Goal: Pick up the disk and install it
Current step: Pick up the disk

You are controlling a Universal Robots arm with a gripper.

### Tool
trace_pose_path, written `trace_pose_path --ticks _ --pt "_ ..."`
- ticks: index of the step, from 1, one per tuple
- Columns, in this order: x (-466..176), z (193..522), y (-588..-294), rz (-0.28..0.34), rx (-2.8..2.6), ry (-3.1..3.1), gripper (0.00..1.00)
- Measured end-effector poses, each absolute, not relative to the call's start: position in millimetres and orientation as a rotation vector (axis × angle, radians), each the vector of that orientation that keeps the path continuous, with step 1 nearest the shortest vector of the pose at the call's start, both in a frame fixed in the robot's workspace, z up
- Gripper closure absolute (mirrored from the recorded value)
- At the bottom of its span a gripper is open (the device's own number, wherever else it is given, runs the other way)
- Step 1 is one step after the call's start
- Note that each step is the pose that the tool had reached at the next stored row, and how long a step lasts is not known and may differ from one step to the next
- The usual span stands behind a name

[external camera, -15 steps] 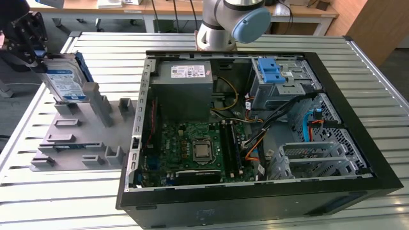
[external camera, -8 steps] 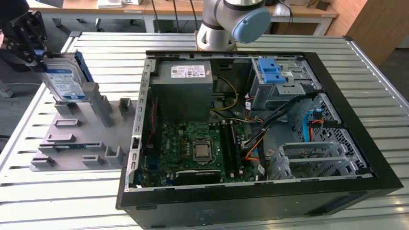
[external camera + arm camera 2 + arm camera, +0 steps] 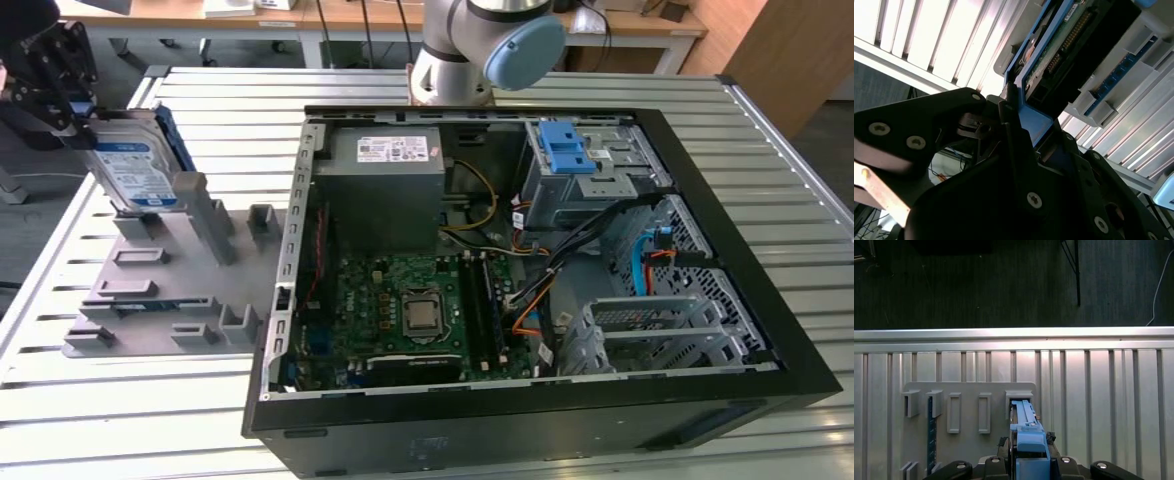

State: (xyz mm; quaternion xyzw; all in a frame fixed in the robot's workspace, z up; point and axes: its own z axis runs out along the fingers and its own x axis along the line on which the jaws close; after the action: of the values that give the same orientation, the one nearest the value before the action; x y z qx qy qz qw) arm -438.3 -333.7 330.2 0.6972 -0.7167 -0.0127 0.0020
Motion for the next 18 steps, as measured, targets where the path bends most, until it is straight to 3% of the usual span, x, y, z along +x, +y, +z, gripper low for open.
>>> trace_pose_path --ticks 18 --pt "-438.7 334.8 -331.9 -0.037 2.187 -2.248 0.64"
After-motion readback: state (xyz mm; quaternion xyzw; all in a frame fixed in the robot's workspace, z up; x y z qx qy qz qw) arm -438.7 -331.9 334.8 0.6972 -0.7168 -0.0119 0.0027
